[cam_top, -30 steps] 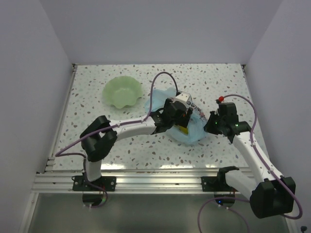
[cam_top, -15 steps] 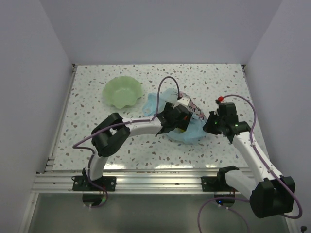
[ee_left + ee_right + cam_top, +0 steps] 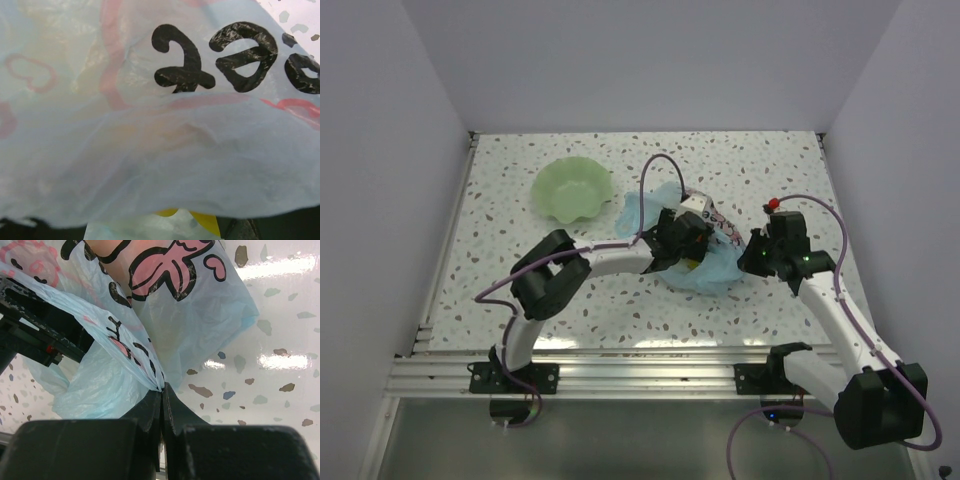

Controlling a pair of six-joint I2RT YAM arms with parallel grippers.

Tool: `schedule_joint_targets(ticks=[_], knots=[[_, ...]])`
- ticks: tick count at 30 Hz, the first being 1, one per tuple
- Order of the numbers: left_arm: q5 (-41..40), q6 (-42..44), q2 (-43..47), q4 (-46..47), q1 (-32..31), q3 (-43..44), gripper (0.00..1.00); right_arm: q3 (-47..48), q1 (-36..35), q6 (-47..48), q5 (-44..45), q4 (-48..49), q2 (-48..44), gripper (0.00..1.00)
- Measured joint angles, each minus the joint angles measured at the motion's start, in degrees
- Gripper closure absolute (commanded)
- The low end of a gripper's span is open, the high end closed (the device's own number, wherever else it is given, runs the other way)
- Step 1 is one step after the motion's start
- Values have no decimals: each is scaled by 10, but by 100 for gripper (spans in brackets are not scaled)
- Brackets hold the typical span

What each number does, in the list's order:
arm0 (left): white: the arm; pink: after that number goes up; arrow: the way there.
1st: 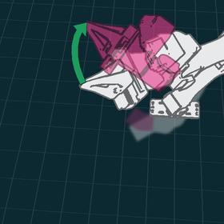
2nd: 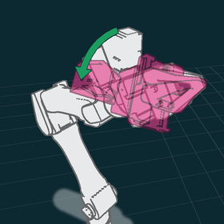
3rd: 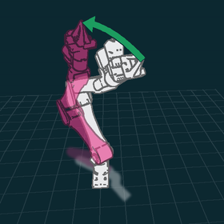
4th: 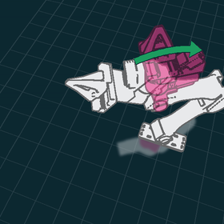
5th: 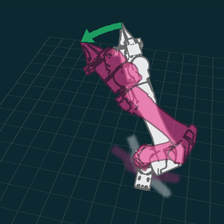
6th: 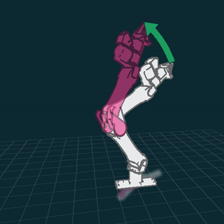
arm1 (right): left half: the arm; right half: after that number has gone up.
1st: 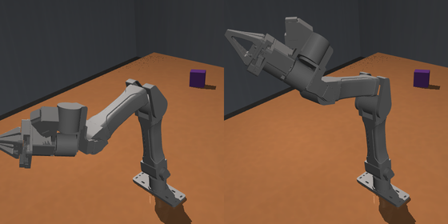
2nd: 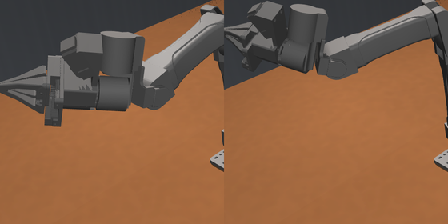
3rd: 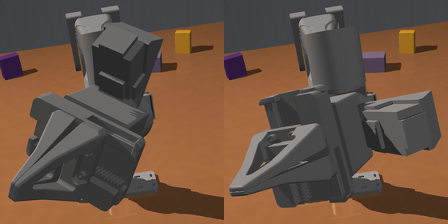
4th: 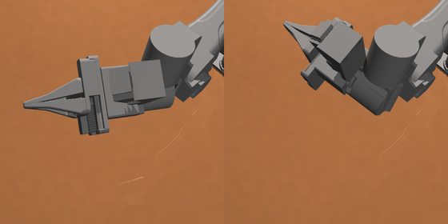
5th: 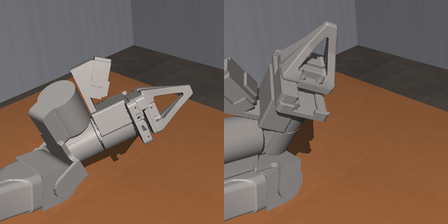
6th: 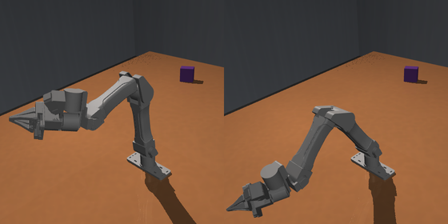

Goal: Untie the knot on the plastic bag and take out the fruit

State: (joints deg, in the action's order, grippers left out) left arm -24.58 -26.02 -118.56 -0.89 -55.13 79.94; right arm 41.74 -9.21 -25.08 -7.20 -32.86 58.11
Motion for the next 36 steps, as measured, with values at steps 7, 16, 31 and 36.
schedule_joint_targets(ticks=[7,16,31,36], knots=[[6,-16,-5,0,0,0,39,0,0,0,0,3,0,100],[8,-14,60,-11,0,-59,67,0,0,0,6,1,-1,100],[106,6,298,-70,-2,-148,68,5,-6,-9,30,-4,-9,100],[113,0,308,-67,8,-181,69,7,-8,-14,24,-1,-10,100]])
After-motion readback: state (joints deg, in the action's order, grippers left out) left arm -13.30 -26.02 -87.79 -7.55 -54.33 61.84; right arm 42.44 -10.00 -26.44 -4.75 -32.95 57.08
